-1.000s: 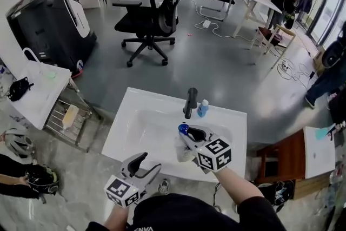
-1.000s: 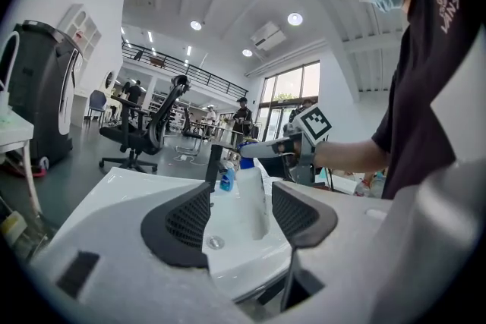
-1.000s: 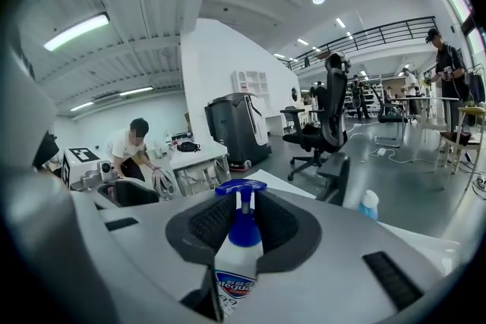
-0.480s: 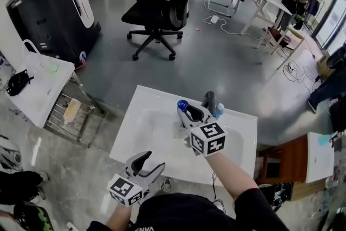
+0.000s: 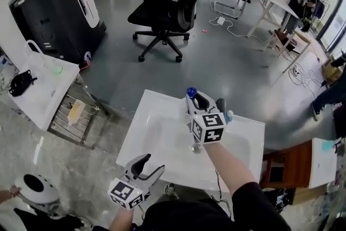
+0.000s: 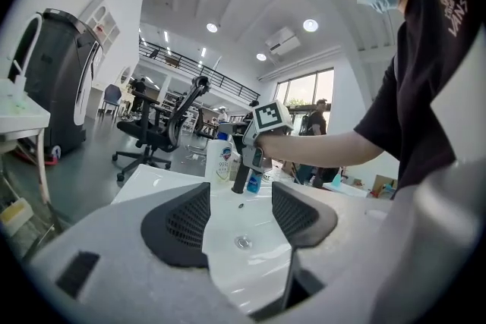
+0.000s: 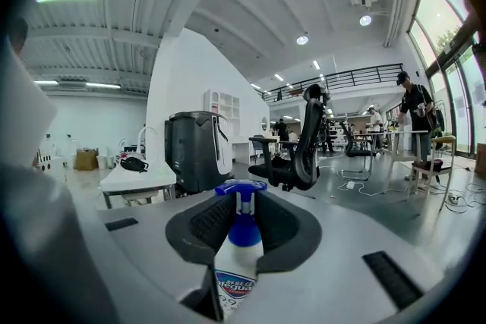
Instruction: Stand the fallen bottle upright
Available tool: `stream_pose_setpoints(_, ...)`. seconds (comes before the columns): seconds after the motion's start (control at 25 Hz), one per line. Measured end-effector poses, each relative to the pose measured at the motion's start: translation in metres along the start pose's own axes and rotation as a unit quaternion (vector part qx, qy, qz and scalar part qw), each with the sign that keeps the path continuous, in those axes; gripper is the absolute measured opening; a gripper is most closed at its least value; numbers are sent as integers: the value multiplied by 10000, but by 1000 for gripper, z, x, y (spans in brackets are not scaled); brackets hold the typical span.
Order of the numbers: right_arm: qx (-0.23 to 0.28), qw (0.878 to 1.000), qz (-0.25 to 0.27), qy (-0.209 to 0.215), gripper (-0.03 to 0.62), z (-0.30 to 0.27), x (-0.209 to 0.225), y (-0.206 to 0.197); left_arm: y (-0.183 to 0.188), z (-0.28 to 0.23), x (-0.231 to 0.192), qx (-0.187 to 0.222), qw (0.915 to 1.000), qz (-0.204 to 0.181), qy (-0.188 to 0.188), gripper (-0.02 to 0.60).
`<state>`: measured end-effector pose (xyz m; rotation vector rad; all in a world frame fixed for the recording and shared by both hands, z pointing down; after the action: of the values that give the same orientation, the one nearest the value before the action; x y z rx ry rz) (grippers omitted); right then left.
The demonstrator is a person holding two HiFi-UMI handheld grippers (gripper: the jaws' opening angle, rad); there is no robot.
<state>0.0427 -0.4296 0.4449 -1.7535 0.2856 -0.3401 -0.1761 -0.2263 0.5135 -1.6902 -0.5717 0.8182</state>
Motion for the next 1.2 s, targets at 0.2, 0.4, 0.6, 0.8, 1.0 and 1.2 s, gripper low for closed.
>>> stream_pose_setpoints(0.2, 239, 9994, 19, -264, 83, -15, 10, -3, 4, -3, -4, -41, 9999, 52, 104, 250)
stream_pose_setpoints(0.4, 269, 9990, 82, -349, 83, -28, 18, -11, 9, -4, -3, -97, 9996, 140, 231, 250)
stream_pose_setpoints(0.6, 423, 9983, 206, -342, 83, -33, 21, -22, 6, -1, -6, -168, 9987, 238, 419, 250)
stream_pose_setpoints(0.8, 732, 9962, 310, -365, 84, -30, 19, -30, 2, -2, -9, -238, 9979, 282, 528, 249)
stream_pose_setpoints(1.0, 804, 9955, 366, -344, 89, -26, 14, -32, 3, -4, -9, -243, 9979, 264, 540, 250)
stream_pose_setpoints(1.2, 676, 9966, 410, -247, 135, -26, 12, -37, 0, -7, -6, -259, 9980, 262, 511, 250)
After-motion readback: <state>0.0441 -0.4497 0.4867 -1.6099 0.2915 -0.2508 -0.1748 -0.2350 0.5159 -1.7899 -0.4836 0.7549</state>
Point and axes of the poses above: the fingertips, and each gripper's own axes: z backward along the fingers, x to its right, y out of its top, the point moved 8 cm from there along z, backward along the fingers, and after that the axes turned 5 degrees about -z, right-handed, at the moved point
